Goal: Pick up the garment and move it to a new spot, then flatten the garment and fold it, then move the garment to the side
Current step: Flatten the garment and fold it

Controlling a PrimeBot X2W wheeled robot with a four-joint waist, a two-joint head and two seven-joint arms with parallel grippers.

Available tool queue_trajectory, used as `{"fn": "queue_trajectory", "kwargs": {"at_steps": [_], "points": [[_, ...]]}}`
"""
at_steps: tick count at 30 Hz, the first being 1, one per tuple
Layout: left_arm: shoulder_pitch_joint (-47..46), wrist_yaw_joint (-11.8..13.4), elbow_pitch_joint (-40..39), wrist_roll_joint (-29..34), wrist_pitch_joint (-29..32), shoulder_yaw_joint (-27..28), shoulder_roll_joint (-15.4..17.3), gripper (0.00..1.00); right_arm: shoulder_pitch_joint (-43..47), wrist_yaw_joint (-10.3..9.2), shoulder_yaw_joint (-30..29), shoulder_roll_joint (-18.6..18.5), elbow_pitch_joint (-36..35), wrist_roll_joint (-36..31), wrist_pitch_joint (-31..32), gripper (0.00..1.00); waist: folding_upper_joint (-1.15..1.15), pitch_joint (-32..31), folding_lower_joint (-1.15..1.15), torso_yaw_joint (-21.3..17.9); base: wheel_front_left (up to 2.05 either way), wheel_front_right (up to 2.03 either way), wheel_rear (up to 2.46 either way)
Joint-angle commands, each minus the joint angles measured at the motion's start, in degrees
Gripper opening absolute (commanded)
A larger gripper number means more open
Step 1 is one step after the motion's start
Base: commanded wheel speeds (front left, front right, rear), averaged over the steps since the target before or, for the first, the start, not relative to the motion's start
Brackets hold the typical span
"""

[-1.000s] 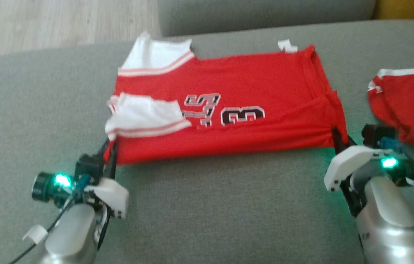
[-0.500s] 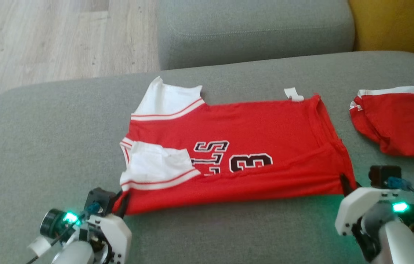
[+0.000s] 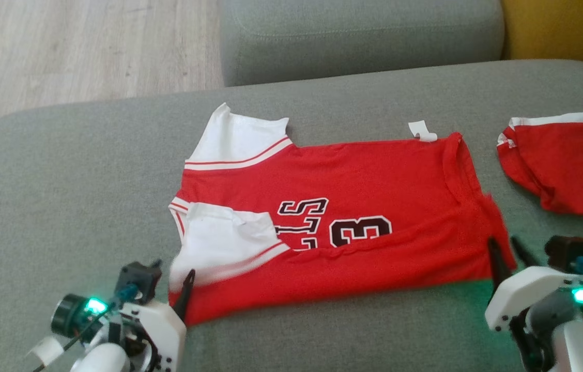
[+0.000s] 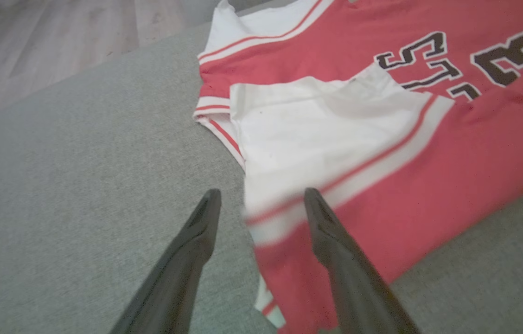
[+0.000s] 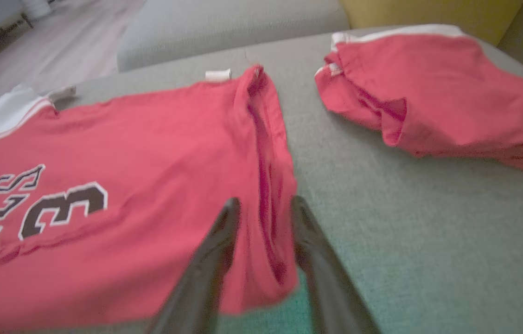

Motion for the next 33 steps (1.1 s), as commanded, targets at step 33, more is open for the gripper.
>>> {"fn": "queue_trajectory", "kwargs": {"at_steps": [33], "points": [[-31.1,-8.6,9.9,4.3,-13.7,5.4,2.1,1.00,-11.2,-0.04,13.0,-0.4,-6.0,8.7,-27.6,1.00,0.00,13.1,-0.01,-6.6,0.00,0.00,0.00]]}}
